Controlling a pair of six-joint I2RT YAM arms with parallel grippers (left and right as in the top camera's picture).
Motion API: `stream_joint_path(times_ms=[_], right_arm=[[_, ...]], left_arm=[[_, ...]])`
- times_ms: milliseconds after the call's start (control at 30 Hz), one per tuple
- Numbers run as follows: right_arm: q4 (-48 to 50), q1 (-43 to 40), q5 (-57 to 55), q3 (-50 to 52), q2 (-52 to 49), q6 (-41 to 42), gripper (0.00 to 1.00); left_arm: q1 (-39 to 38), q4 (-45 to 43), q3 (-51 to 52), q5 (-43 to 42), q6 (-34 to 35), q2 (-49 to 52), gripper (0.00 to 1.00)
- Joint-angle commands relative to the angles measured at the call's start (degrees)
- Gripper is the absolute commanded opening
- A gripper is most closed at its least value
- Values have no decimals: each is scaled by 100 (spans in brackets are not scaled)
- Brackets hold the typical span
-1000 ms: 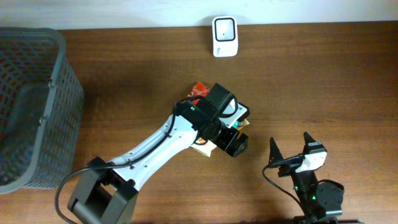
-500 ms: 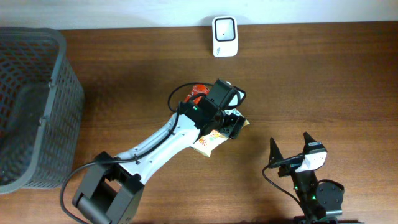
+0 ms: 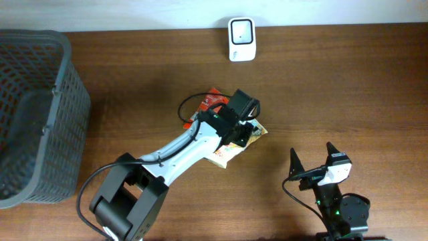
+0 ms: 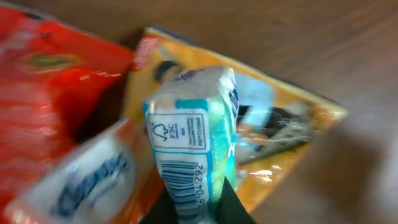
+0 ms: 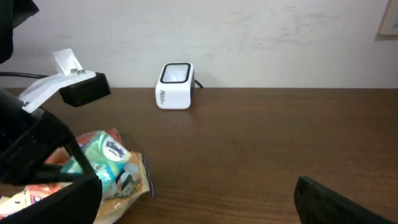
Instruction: Scan the item barcode
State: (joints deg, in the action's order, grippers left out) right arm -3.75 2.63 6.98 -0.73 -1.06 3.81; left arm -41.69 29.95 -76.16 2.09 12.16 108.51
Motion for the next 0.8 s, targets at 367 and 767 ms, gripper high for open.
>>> stream_joint_path(times_ms=[367,767], right_arm=[[-11,42,9,42,22,-39,98],[-11,39,7,42,22,-39,98]], left_arm=[[1108,363,-92,592,387,-61,0],[391,-929,-179,-2396,452,752,9]])
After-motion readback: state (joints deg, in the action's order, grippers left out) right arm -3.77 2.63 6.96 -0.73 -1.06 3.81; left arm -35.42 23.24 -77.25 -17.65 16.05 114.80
